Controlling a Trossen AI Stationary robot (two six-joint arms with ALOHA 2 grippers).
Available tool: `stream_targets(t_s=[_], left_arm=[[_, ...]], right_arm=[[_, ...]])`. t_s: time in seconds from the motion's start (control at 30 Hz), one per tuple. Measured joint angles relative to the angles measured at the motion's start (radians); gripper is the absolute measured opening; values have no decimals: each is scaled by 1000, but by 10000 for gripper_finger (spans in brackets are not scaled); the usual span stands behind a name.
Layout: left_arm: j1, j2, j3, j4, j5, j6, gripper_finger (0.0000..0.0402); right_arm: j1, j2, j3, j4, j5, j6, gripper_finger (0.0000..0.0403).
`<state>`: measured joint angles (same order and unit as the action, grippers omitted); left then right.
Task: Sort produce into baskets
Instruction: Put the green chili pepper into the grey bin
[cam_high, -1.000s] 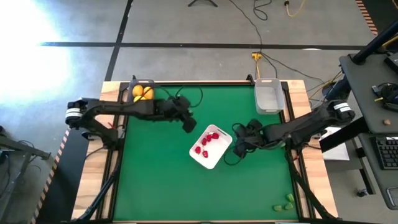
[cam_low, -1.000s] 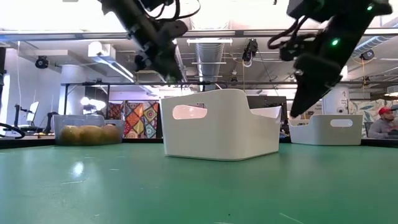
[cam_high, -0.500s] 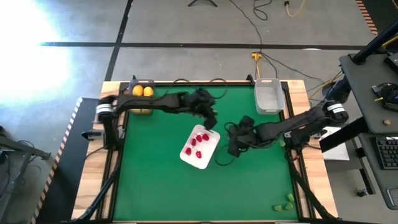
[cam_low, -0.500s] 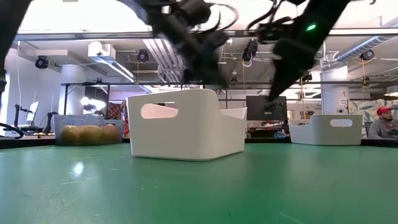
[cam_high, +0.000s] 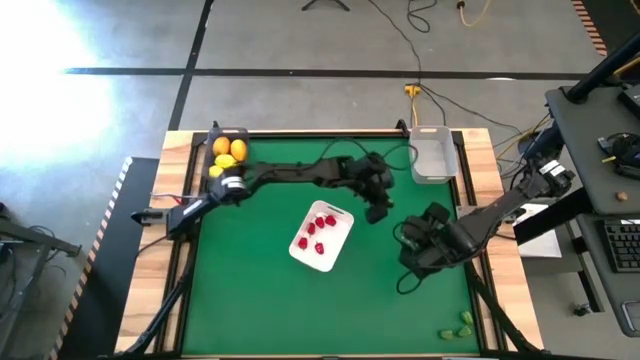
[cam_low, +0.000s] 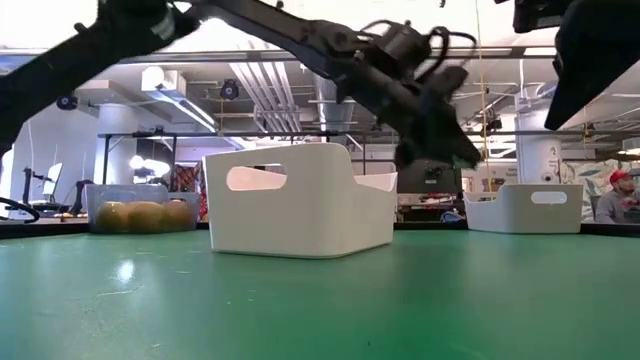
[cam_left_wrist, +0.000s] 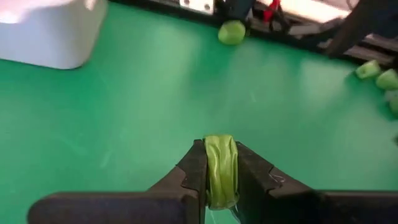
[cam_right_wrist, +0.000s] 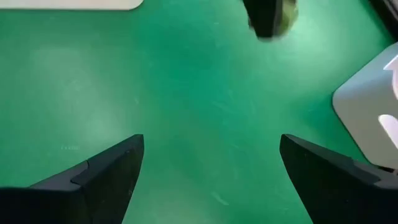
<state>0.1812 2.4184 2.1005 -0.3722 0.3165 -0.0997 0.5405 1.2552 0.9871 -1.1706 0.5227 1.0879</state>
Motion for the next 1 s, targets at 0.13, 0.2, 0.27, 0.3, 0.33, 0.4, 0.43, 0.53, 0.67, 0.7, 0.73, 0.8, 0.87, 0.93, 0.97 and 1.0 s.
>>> stream_targets(t_s=[0.13,0.2,0.27,0.3,0.33,0.4,0.43,0.53,0.67,0.7,0.73,0.8,0.87,0.93,0.97,1.0], left_arm=[[-16,93,103,-72,0,13,37],[-23,127,144,-114,0,22,38],[-27,158,179,-135,-1,37,43],[-29,173,193,-141,-4,37,47],[-31,187,207,-143,-7,33,53],[-32,212,222,-147,-11,30,70],[-32,222,227,-147,-12,30,81],[-33,238,228,-151,-18,38,116],[-34,233,228,-163,-19,75,165],[-31,225,228,-181,-18,87,176],[-30,215,228,-208,-18,99,186],[-24,188,228,-261,-18,114,201],[-18,156,228,-320,-18,115,208],[-15,126,229,-379,-18,115,208],[-15,114,229,-413,-19,116,207],[-15,104,229,-442,-19,118,206]], right_arm=[[1,11,-2,1,-34,-43,368],[-1,12,-6,0,-41,-57,368],[-2,12,-13,0,-48,-58,368],[-3,12,-18,1,-52,-58,368],[-4,12,-23,1,-52,-58,368],[-4,11,-37,4,-52,-50,368],[-4,11,-47,4,-52,-42,368],[-4,11,-74,7,-50,-24,368],[-4,11,-108,33,13,-30,368],[-6,11,-114,47,30,-44,368],[-11,11,-122,64,40,-67,368],[-31,11,-132,94,40,-123,368],[-62,11,-134,118,24,-183,368],[-95,11,-135,135,16,-264,368],[-115,11,-135,154,9,-313,368],[-137,11,-135,178,-4,-364,368]])
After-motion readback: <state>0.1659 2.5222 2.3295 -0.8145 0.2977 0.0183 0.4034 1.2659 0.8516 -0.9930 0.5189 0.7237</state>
